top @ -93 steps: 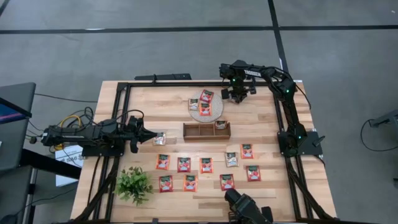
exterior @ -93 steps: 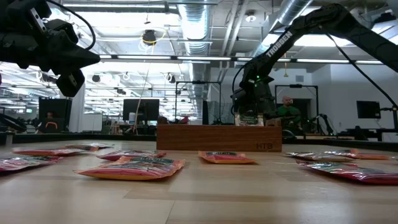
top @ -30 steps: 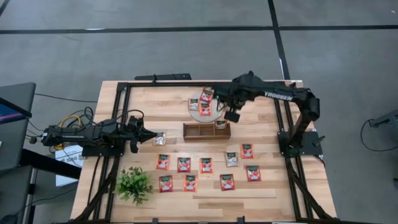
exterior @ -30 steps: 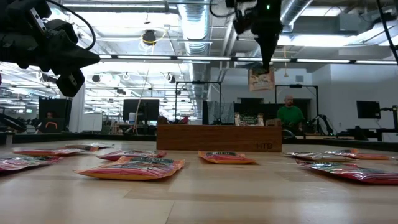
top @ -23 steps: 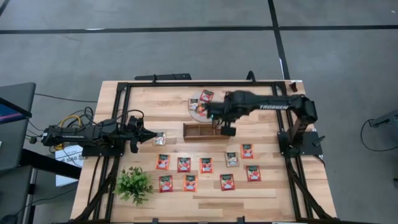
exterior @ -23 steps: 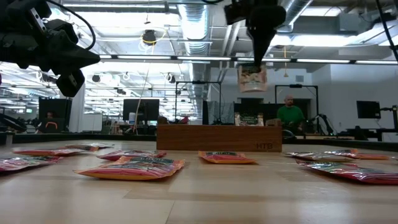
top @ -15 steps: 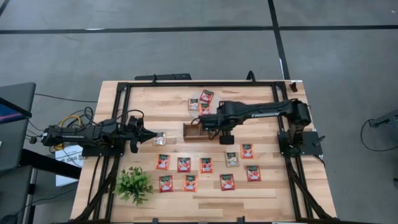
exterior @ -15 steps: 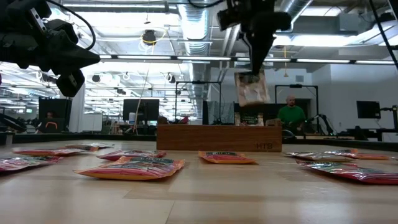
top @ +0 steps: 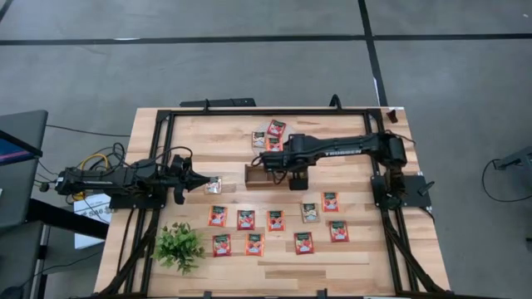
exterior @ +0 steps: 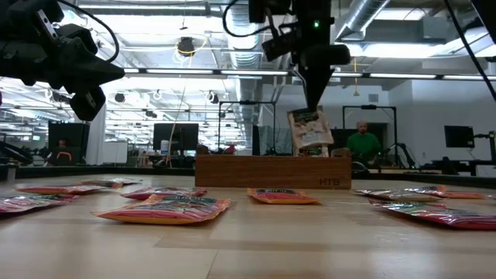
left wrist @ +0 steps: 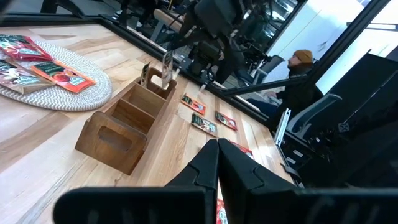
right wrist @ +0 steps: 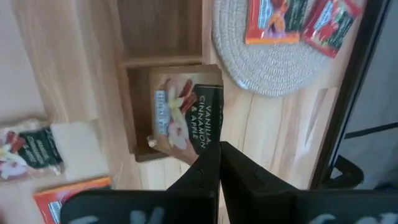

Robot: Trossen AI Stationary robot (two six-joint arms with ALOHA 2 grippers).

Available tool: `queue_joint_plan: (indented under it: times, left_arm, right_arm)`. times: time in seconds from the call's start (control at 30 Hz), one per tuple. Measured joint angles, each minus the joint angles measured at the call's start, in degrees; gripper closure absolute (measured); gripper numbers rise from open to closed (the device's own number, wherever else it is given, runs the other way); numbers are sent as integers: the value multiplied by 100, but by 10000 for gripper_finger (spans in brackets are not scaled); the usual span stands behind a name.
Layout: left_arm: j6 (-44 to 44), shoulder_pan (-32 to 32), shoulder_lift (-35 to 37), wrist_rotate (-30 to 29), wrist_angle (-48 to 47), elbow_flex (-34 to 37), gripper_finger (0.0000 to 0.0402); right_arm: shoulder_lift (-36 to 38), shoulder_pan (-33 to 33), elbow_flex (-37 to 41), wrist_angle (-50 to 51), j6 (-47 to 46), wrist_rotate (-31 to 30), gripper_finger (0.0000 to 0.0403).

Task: Pick & Place Tea
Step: Put the brown tea bag into the right section of the wooden organizer

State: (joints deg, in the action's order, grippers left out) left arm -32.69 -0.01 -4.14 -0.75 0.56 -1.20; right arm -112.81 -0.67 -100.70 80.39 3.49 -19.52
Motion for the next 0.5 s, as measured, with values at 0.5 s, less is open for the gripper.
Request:
queue_joint_plan:
  times: [0.5]
  left_arm:
    - [2, 0, 0, 1, 0, 0, 402]
  right_arm:
    - [0, -58, 172, -302, -42, 161, 403]
